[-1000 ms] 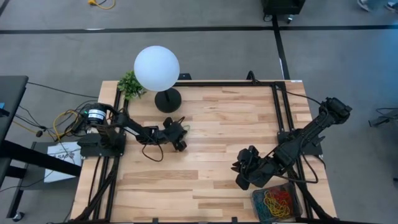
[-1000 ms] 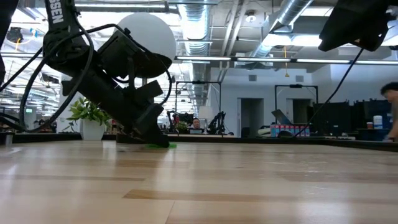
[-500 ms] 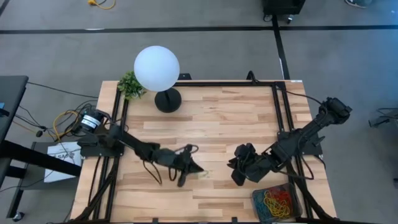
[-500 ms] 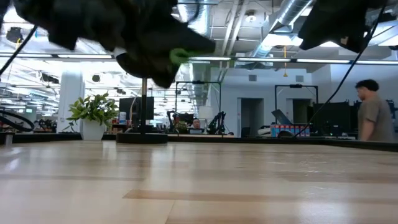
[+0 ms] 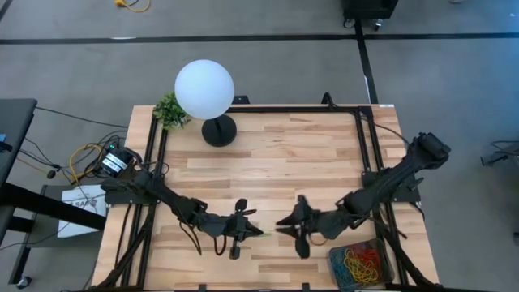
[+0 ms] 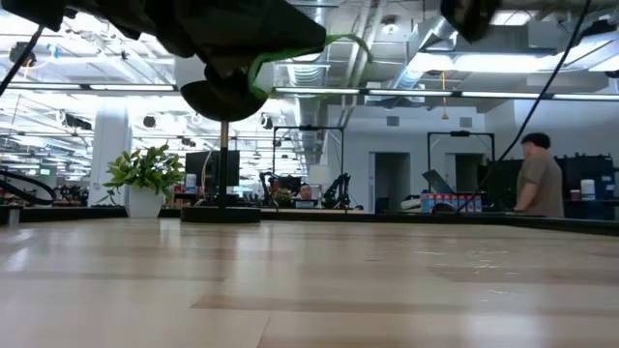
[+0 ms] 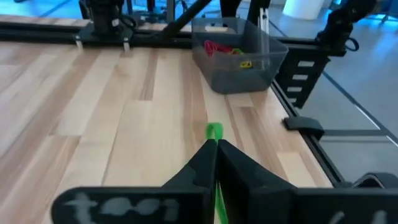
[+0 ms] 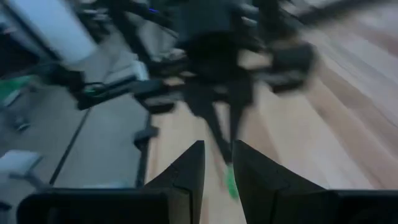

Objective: Pick and place items into bin
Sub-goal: Put the green rubber band into the black bin

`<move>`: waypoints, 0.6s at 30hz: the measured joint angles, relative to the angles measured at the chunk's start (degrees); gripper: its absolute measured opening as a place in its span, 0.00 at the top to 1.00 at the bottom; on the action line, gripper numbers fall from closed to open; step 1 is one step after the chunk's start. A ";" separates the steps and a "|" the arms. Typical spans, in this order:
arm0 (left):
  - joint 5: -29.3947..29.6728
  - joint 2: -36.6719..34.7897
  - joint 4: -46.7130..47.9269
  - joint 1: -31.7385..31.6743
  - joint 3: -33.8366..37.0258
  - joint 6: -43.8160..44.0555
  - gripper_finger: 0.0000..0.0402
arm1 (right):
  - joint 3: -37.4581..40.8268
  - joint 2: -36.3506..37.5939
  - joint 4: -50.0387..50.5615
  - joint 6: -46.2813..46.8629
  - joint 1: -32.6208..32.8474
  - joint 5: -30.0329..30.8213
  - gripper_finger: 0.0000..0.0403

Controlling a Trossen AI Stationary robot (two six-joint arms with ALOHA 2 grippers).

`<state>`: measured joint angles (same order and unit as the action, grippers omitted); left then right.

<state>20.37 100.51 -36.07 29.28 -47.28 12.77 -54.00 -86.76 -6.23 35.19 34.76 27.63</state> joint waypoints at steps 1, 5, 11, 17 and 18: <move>0.01 0.00 0.13 0.15 0.04 0.03 1.00 | 0.04 -1.30 -3.66 -3.38 -0.05 -0.73 0.81; 0.01 0.00 -0.26 0.91 0.01 -0.02 1.00 | 0.07 -5.68 -12.56 -10.97 -1.31 -2.19 0.81; 0.12 0.00 0.55 1.82 0.01 0.07 1.00 | 0.09 -12.01 -17.28 -3.39 -3.64 -2.13 0.81; 3.56 0.00 3.14 2.48 0.04 0.37 1.00 | 0.13 -18.04 -23.06 -1.22 -5.68 -13.65 0.81; 3.70 0.00 3.23 2.66 0.04 0.42 1.00 | 0.12 -18.70 -24.28 -2.98 -5.98 -15.47 0.81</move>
<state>24.06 100.51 -32.84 31.95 -47.24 13.19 -53.88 -105.46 -30.51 32.21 28.78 12.16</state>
